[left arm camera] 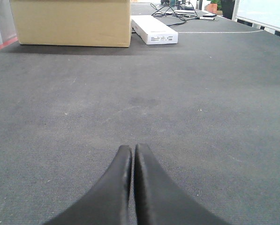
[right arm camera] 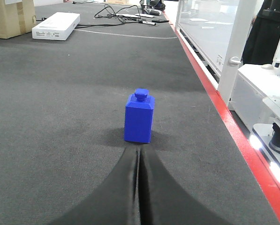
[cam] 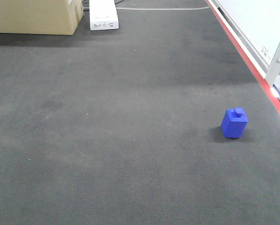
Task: Pour parts from conveyor to right shelf
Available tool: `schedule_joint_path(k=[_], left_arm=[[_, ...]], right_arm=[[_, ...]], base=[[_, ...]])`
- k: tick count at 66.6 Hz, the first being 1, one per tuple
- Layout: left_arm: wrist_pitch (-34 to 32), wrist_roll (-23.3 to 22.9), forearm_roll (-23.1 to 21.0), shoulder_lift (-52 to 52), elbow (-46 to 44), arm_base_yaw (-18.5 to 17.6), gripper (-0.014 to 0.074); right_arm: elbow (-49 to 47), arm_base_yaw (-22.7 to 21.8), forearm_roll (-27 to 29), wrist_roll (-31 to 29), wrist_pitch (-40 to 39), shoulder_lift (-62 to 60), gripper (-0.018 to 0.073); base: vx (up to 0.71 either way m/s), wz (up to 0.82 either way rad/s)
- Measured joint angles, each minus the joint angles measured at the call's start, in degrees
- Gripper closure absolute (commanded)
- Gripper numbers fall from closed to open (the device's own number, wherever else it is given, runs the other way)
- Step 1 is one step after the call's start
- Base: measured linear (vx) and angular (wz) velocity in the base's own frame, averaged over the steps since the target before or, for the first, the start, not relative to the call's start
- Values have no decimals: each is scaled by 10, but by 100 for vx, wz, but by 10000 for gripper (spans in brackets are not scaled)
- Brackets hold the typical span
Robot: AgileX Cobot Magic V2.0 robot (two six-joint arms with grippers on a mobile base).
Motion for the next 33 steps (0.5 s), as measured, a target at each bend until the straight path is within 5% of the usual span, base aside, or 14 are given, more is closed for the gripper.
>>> schedule_joint_path(k=[33], left_arm=[[0, 0, 0, 0, 0, 0, 603]], right_arm=[[0, 0, 0, 0, 0, 0, 567]], base=[[0, 0]])
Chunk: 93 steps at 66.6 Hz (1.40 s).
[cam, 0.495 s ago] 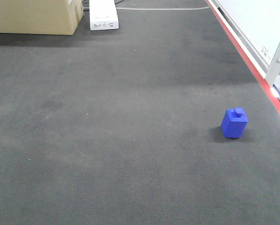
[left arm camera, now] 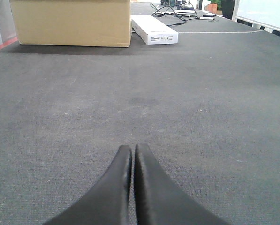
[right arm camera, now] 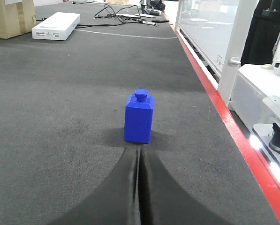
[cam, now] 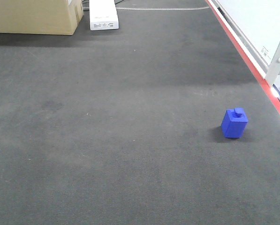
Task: Pour parts from conveyor to right shelf
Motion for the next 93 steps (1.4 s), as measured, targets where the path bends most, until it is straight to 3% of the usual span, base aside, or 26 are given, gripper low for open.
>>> schedule_joint_path(k=[48, 59, 77, 93], left_arm=[[0, 0, 0, 0, 0, 0, 603], [0, 0, 0, 0, 0, 0, 603], [0, 0, 0, 0, 0, 0, 603], [0, 0, 0, 0, 0, 0, 603]], right_arm=[[0, 0, 0, 0, -8, 0, 567], [0, 0, 0, 0, -57, 0, 565], [-1, 0, 0, -1, -225, 0, 565], [-142, 0, 0, -1, -221, 19, 564]], base=[[0, 0], [0, 0], [0, 0], [0, 0]])
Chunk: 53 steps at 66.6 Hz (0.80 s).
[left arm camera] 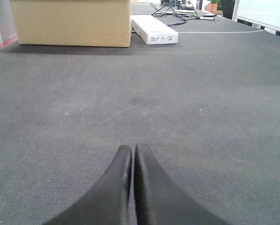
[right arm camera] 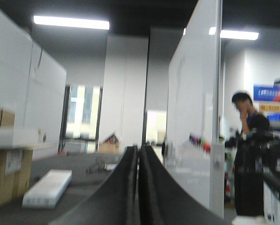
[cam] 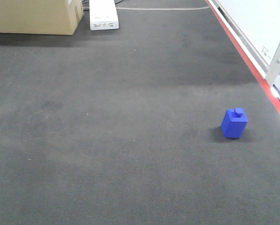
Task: Pour parts from conveyor to right shelf
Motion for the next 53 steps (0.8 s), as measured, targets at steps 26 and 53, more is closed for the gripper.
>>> schedule_joint_path(k=[26, 53], left_arm=[[0, 0, 0, 0, 0, 0, 603], [0, 0, 0, 0, 0, 0, 603]], right_arm=[[-296, 0, 0, 0, 238, 379, 525], [-432, 0, 4, 0, 330, 707, -130]], base=[[0, 0], [0, 0]])
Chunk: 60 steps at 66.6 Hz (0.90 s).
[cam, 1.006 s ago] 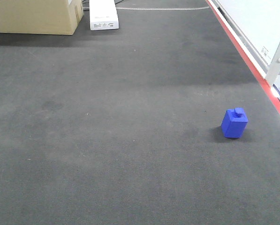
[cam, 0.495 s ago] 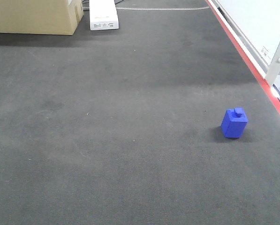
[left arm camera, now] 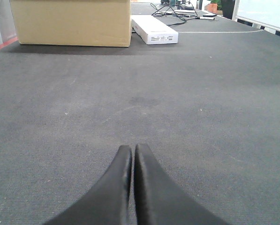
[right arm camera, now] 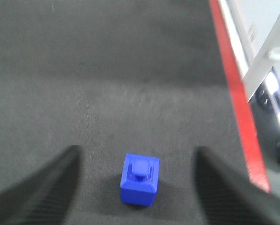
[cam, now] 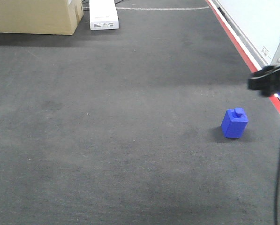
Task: Pour parts from conveyor to right shelf
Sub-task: 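Lower the right gripper over the blue block and close on it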
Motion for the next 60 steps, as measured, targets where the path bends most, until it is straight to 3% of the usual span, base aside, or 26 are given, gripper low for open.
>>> schedule_joint_path(k=[4, 12, 20, 41, 60], left_arm=[[0, 0, 0, 0, 0, 0, 603], [0, 0, 0, 0, 0, 0, 603], [0, 0, 0, 0, 0, 0, 603], [0, 0, 0, 0, 0, 0, 603], [0, 0, 0, 0, 0, 0, 603]], right_arm=[[-1, 0, 0, 0, -10, 24, -171], [-3, 0, 1, 0, -47, 62, -161], [-28, 0, 13, 7, -30, 87, -147], [-216, 0, 21, 33, 211, 193, -127], [-408, 0, -18, 45, 445, 332, -111]], base=[[0, 0], [0, 0], [0, 0], [0, 0], [0, 0]])
